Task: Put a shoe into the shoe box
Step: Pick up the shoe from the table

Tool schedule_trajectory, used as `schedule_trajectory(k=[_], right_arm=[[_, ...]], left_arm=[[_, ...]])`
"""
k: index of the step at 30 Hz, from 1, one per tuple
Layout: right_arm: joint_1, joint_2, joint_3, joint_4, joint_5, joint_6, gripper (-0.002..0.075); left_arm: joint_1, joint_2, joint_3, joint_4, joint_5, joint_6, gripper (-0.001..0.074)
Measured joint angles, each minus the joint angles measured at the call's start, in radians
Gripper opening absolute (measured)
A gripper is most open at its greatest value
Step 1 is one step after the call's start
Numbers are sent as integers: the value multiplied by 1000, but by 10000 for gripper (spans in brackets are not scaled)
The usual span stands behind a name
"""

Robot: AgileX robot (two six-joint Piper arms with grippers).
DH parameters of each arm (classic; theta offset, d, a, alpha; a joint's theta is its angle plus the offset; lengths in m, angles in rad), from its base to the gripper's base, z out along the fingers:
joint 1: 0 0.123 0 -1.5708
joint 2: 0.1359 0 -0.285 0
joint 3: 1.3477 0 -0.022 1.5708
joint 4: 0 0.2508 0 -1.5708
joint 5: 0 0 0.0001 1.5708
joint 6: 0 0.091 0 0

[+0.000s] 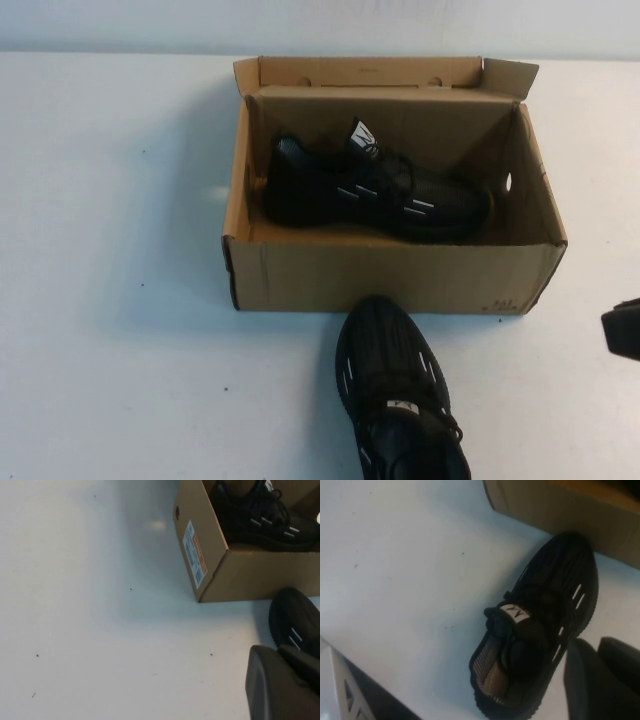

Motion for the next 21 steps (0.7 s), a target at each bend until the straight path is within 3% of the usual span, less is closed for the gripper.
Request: schedule_trajectory(k=[5, 10, 21], right_arm=[[52, 79, 0, 34, 0, 4, 56], [163, 141, 0, 11, -63, 42, 59], [506, 286, 0, -290, -72, 339, 61]], left_arm=[[0, 0, 24, -2, -53, -3, -4], [0, 0, 39, -4, -63, -6, -4], [0, 0, 39, -4, -73, -6, -4]])
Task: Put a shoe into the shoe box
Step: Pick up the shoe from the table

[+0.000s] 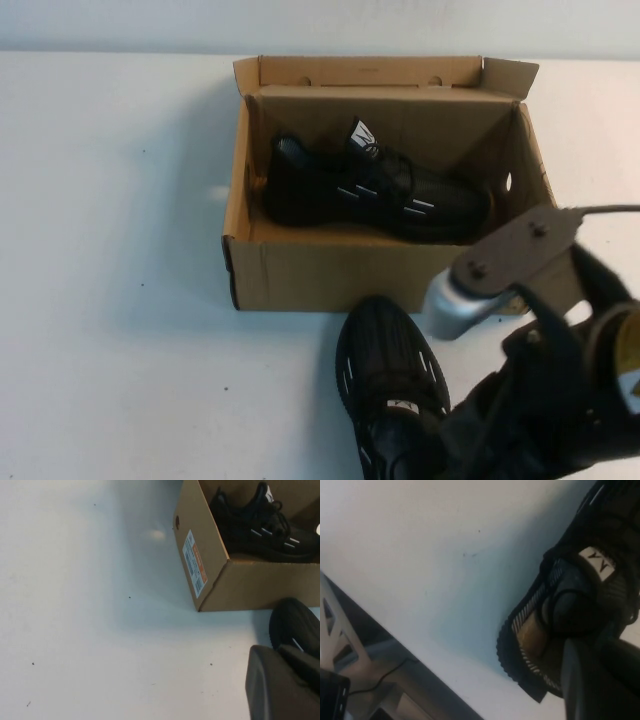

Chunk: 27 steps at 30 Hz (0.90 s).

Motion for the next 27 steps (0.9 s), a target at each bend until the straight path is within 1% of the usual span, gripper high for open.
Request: schedule_trajectory(k=[4, 7, 9, 13, 16, 20, 27], right_arm=[[116, 92, 0, -121, -2, 171, 68], [152, 165, 0, -163, -10, 286, 110], [156, 211, 0, -170, -24, 321, 165], [156, 297, 0, -170, -66, 363, 328], [156, 334, 0, -172, -113, 377, 393], [156, 367, 0, -187, -160, 414, 416], [156, 413, 0, -223, -170, 444, 419]], left_arm=[[0, 0, 0, 0, 0, 0, -4], [0, 0, 0, 0, 0, 0, -4], [0, 0, 0, 0, 0, 0, -4], [0, 0, 0, 0, 0, 0, -4], [0, 0, 0, 0, 0, 0, -4], [0, 0, 0, 0, 0, 0, -4], [0, 0, 0, 0, 0, 0, -4]])
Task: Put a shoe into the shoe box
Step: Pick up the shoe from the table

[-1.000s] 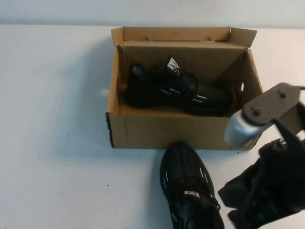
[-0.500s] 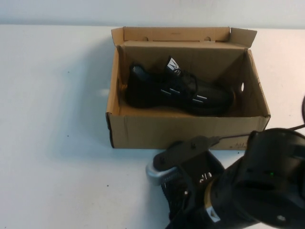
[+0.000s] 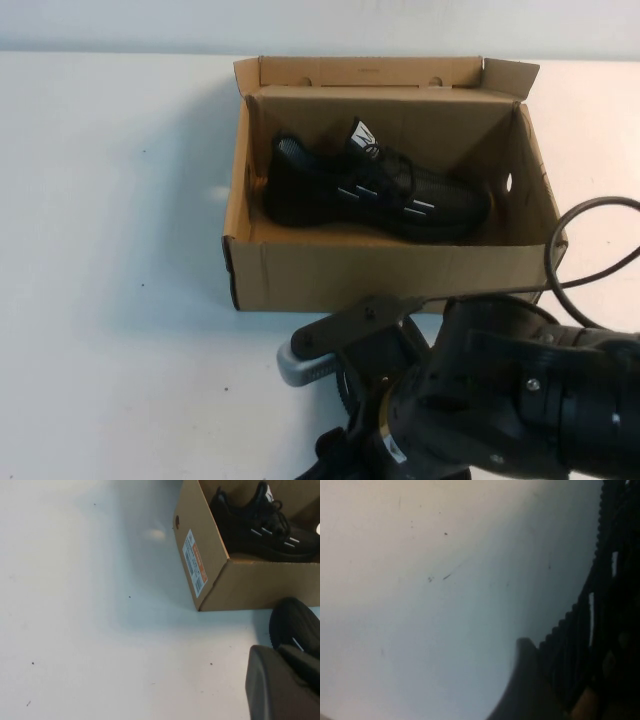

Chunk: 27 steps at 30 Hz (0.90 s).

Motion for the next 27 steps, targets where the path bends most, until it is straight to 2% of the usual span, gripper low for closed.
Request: schedule_trajectory(k=[5, 12, 17, 20, 23, 27], right_arm=[[0, 26, 0, -59, -29, 32, 395], [0, 98, -2, -113, -49, 39, 272], [0, 147, -2, -138, -54, 41, 219], [0, 156, -3, -143, -59, 41, 146], [1, 156, -3, -149, -62, 41, 40], [2, 156, -3, -173, -62, 41, 0]], left_arm=[[0, 0, 0, 0, 0, 0, -4], [0, 0, 0, 0, 0, 0, -4], [0, 0, 0, 0, 5, 0, -4], [0, 0, 0, 0, 15, 0, -4], [0, 0, 0, 0, 25, 0, -4], [0, 0, 0, 0, 48, 0, -4]])
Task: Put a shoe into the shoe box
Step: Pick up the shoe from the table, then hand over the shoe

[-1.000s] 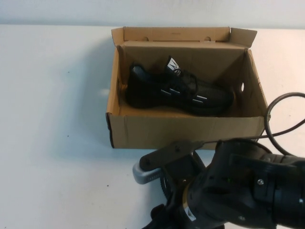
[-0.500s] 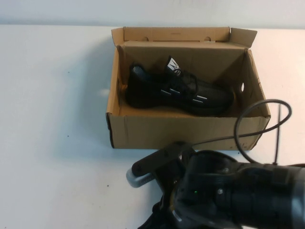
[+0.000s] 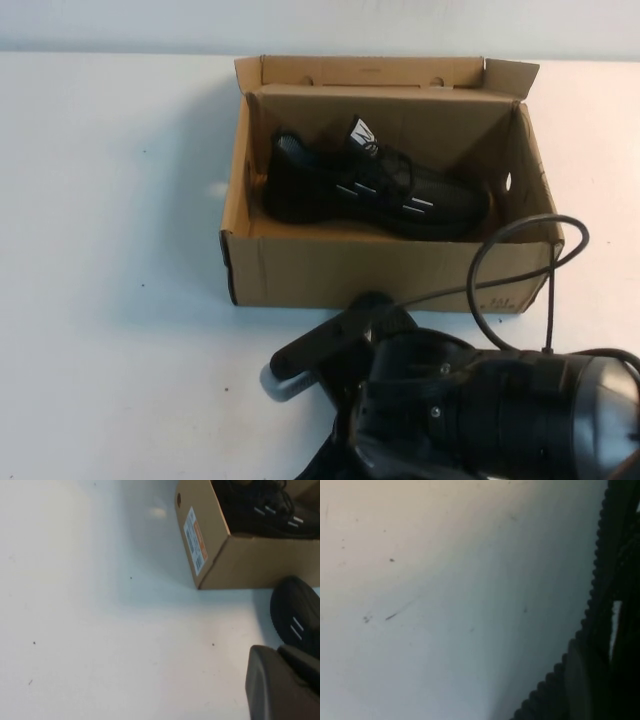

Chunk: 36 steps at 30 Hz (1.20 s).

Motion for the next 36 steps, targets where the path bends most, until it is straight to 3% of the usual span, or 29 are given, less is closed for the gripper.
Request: schedule_trajectory(k=[8, 18, 27, 36], right_arm=[[0, -89, 0, -47, 11, -79, -6], [0, -356, 0, 9, 48, -382, -8], [0, -514, -53, -44, 82, -689, -8], [0, -519, -127, 33, 124, -949, -8]], left_arm=[[0, 0, 0, -39, 27, -13, -4], [0, 0, 0, -246, 20, -65, -4], [0, 12, 11, -291, 11, -166, -4], [0, 233, 18, -321, -27, 17, -4]])
